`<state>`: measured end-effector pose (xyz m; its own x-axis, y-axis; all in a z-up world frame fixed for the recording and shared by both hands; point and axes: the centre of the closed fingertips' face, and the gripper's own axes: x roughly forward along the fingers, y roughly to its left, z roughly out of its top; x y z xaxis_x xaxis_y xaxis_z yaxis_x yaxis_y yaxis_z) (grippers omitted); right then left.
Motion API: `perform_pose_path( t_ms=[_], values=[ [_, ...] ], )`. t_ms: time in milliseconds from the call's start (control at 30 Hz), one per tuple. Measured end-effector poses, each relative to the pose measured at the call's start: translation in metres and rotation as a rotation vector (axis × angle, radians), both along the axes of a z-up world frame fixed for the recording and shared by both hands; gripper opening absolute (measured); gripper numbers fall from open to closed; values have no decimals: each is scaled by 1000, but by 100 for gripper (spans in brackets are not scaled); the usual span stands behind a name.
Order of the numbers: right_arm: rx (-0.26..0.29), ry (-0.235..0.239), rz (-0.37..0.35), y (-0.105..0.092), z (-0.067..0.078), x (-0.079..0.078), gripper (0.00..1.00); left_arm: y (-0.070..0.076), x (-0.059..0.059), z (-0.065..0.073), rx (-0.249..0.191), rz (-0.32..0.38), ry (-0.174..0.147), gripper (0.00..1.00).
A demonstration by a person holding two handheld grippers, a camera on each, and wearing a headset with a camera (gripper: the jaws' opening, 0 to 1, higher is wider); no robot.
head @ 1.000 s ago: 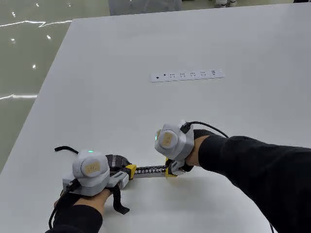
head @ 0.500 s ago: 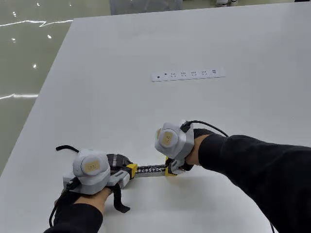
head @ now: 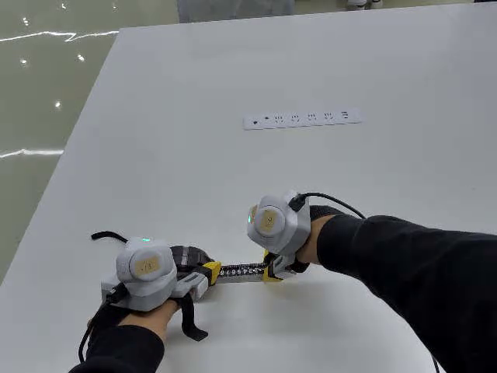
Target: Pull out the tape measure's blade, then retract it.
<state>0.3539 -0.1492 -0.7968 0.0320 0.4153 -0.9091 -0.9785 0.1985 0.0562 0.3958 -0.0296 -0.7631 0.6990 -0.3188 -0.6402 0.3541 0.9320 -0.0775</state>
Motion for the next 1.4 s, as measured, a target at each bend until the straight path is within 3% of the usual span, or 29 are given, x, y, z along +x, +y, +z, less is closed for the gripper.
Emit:
perform_pose_path(
  t_ms=[1400],
  values=[
    [32,17,-33,15,1,1,9,0,1,-1,-8,-9,3,59]
  ],
)
